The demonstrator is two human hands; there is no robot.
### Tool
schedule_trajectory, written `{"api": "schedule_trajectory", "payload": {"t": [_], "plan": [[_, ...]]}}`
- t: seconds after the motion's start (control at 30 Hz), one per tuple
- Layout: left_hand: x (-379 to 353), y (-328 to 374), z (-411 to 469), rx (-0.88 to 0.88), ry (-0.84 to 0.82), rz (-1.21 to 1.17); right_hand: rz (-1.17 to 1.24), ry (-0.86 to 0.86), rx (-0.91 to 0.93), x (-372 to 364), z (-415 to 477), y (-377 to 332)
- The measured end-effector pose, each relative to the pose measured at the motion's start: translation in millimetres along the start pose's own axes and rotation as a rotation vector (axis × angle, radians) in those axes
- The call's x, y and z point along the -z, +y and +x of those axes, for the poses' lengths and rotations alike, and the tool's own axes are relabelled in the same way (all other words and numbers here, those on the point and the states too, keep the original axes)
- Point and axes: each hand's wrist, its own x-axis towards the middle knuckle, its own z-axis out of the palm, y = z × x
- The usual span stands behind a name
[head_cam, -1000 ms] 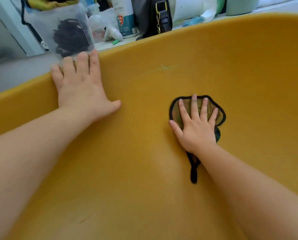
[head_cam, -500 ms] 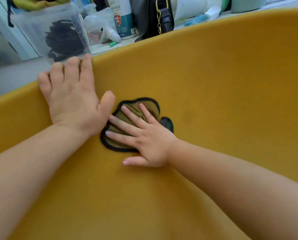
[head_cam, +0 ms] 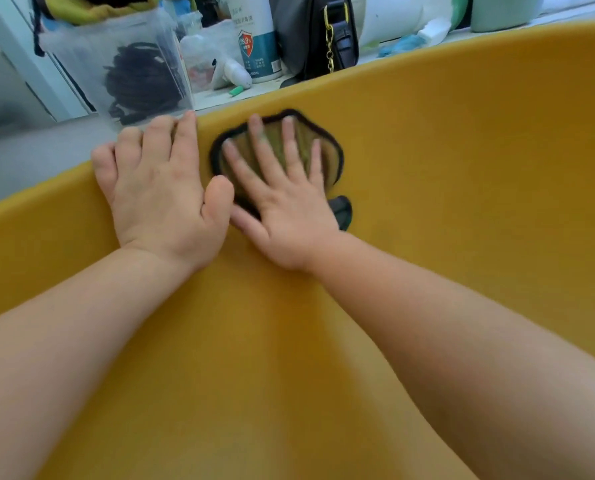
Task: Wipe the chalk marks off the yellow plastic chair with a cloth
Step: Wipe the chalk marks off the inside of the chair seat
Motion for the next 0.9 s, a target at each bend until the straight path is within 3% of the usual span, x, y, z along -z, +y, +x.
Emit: {"api": "schedule_trajectory", "payload": {"t": [0.13, 0.23, 0.33, 0.43, 0.5, 0.57, 0.7, 0.83, 0.9], "plan": [[2.2, 2.6, -0.1, -0.001, -0.007, 0.002, -0.008, -0.146, 0.352, -16.4, -74.5, -6.5], [3.8, 0.5, -0.3, -0.006, -0.024, 0.012, -0.088, -0.269, 0.427, -19.7, -119.3, 41.7], [4.7, -0.2, -0.3, -0.004, -0.038, 0.023, -0.231, -0.239, 0.144, -1.8, -117.7, 115.8], [3.9, 3.0, -0.4, -0.004, -0.057, 0.034, -0.296, -0.129, -0.408, 27.2, -84.6, 159.7], [3.6, 3.3, -0.2, -0.001, -0.054, 0.037, -0.187, -0.041, -0.685, 29.3, -52.6, 141.7], [3.7, 1.7, -0.1, 0.005, -0.057, 0.036, -0.025, -0.01, -0.751, 17.6, -25.3, 94.9], [1.8, 0.8, 0.6, 0.021, -0.066, 0.037, 0.135, -0.154, -0.383, -8.9, -33.4, -5.3], [3.4, 3.9, -0.8, 0.009, -0.082, 0.03, 0.236, -0.418, 0.089, -6.6, -123.1, -87.5], [6.4, 2.7, -1.8, 0.004, -0.093, 0.035, 0.312, -0.587, 0.229, 2.7, -164.6, -102.2]]}}
